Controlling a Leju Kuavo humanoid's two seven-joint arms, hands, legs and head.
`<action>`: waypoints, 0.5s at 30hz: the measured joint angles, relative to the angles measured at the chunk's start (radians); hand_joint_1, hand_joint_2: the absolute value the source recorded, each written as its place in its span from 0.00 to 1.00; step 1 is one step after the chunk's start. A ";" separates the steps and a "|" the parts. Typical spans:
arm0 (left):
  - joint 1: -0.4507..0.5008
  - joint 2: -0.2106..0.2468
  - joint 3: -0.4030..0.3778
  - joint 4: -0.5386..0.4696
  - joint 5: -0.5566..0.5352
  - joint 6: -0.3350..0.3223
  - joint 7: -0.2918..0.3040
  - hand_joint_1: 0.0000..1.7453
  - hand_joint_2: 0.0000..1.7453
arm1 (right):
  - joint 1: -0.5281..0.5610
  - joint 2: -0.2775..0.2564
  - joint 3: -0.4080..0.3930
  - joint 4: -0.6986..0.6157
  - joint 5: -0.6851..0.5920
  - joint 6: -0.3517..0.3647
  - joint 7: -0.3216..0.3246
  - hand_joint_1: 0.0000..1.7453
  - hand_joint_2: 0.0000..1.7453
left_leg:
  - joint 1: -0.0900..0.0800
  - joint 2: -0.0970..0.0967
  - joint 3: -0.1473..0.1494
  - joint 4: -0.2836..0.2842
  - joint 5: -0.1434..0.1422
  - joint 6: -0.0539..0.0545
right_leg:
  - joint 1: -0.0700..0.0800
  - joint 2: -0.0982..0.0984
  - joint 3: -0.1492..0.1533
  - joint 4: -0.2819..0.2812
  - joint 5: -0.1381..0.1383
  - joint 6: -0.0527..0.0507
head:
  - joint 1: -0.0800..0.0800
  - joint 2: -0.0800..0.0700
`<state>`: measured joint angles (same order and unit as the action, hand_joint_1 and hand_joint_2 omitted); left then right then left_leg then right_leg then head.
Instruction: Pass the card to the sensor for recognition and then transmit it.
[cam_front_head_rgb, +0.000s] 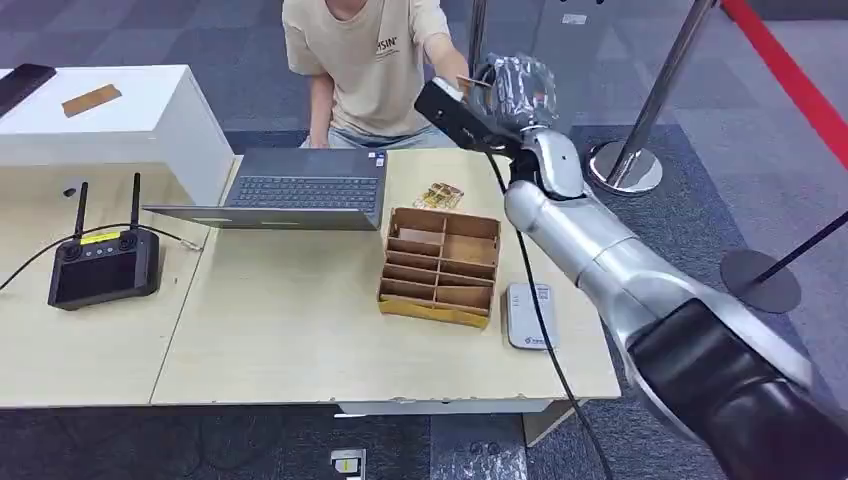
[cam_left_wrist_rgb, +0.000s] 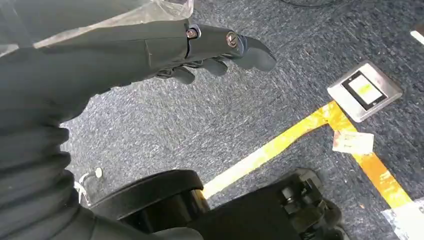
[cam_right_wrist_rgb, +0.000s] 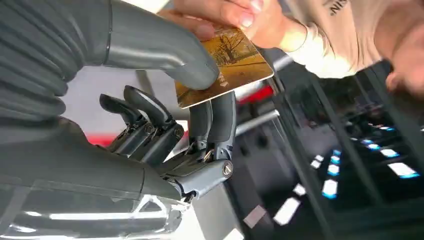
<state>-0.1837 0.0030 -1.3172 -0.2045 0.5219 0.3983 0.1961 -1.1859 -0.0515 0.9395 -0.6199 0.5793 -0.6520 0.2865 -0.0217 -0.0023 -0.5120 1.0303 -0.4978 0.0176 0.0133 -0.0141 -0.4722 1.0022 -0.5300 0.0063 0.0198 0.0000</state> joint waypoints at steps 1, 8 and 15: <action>0.000 0.000 0.000 0.000 0.000 -0.001 0.000 0.00 1.00 | 0.000 0.000 0.016 0.002 0.034 0.009 0.001 1.00 1.00 | 0.000 0.000 0.000 0.000 0.000 0.000 | 0.000 0.000 0.000 0.000 0.000 0.000 | 0.000 0.000; 0.000 0.000 0.000 0.000 -0.003 -0.010 0.000 0.00 1.00 | 0.008 0.001 0.075 0.021 0.141 0.059 -0.013 0.00 0.00 | 0.000 0.000 0.000 0.000 0.000 0.000 | 0.000 0.000 0.000 0.000 0.000 0.000 | 0.000 0.000; 0.003 0.000 0.000 0.000 0.003 -0.009 0.000 0.00 1.00 | 0.069 -0.005 0.037 0.008 -0.033 0.000 -0.158 0.00 0.00 | 0.000 0.000 0.000 0.001 0.000 0.000 | 0.000 0.000 0.000 0.000 0.000 0.000 | 0.000 0.000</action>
<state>-0.1807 0.0027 -1.3176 -0.2045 0.5245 0.3891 0.1965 -1.1170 -0.0561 0.9762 -0.6122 0.5468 -0.6515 0.1282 -0.0219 -0.0019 -0.5117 1.0311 -0.4976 0.0173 0.0130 -0.0139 -0.4719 1.0021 -0.5298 0.0063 0.0202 0.0000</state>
